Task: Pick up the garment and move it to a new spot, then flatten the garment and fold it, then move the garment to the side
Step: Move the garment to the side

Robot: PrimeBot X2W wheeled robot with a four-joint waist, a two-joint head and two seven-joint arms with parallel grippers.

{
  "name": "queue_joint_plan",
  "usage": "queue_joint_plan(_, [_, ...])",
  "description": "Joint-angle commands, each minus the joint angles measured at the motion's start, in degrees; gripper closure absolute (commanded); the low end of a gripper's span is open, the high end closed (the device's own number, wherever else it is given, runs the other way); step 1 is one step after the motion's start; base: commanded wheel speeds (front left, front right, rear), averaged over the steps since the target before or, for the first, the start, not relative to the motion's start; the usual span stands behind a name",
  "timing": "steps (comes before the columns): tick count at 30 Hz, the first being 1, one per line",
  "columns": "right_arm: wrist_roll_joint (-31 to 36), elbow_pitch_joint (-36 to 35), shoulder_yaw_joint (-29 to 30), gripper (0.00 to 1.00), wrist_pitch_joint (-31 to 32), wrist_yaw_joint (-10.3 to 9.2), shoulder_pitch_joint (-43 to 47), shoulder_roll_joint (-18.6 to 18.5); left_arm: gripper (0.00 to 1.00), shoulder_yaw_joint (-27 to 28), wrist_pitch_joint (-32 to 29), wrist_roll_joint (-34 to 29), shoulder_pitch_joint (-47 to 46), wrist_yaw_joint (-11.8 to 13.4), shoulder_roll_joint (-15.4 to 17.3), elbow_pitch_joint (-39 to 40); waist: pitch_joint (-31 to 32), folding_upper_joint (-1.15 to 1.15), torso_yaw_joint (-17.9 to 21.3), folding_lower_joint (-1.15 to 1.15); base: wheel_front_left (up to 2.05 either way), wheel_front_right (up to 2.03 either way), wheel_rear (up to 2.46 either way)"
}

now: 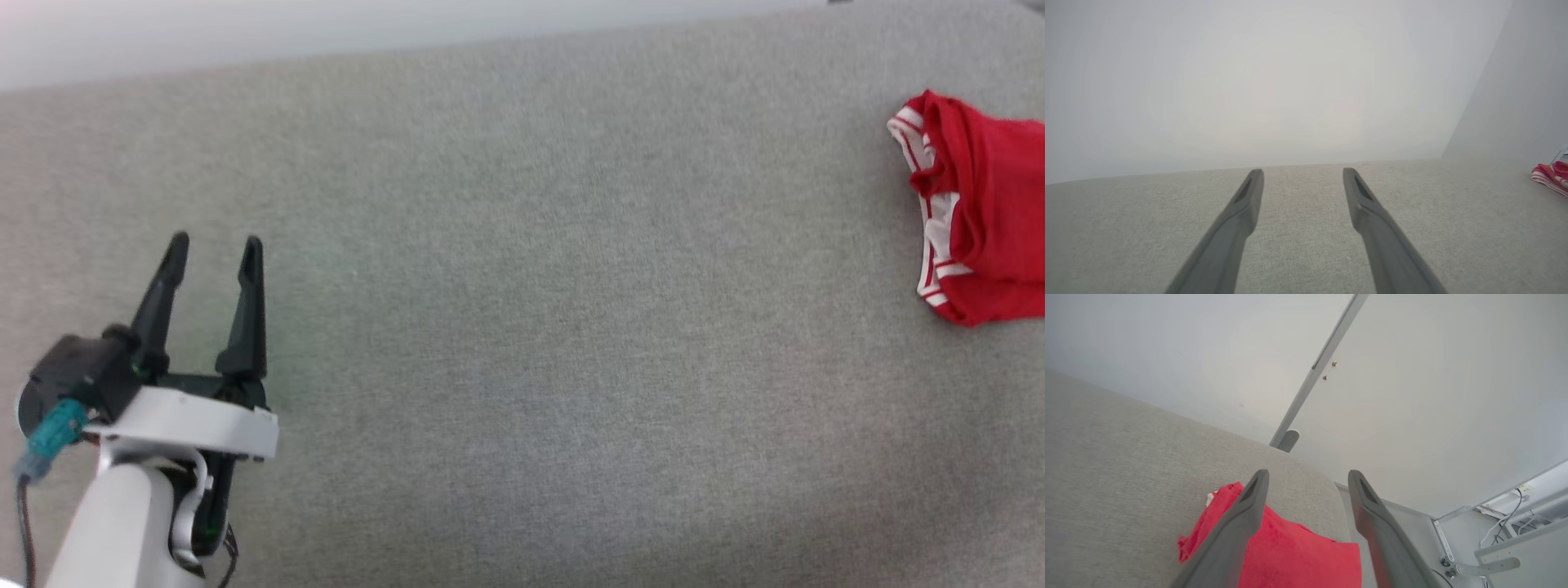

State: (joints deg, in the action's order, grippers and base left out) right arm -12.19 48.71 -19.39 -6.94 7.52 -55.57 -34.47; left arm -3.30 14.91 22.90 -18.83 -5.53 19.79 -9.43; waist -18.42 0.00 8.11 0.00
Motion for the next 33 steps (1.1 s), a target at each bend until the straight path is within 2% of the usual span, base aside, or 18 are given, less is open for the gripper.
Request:
queue_joint_plan(1, [0.37,-0.55,0.33,0.00,-1.19,-0.06,1.84,0.99,0.00,0.22,0.22,0.22,1.30,0.40,-0.37,-0.20,4.00,0.00,-1.90,0.00,0.00,0.00,0.00])
queue_joint_plan(8, [-0.34,-3.42,3.02,0.00,-5.28,-0.06,8.65,5.88,0.00,0.68,0.24,0.11,5.42,0.86,-1.00,-1.38,9.79,0.00,-4.37,0.00,0.00,0.00,0.00])
queue_joint_plan(19, [1.03,-11.18,9.92,0.00,-7.80,-0.06,23.36,11.12,0.00,3.69,0.25,-0.14,15.10,2.08,-0.88,0.51,18.71,0.00,-8.47,0.00,0.00,0.00,0.00])
queue_joint_plan(27, [3.08,-18.68,16.24,0.00,-8.02,-0.06,33.40,14.21,0.00,6.28,0.26,-0.17,20.27,2.47,-1.24,2.46,21.38,0.00,-11.62,0.00,0.00,0.00,0.00])
queue_joint_plan(33, [4.39,-24.01,20.10,0.00,-6.80,-0.06,40.53,17.42,0.00,8.11,0.26,-0.49,23.03,1.62,-1.59,3.05,22.84,0.00,-13.06,0.00,0.00,0.00,0.00])
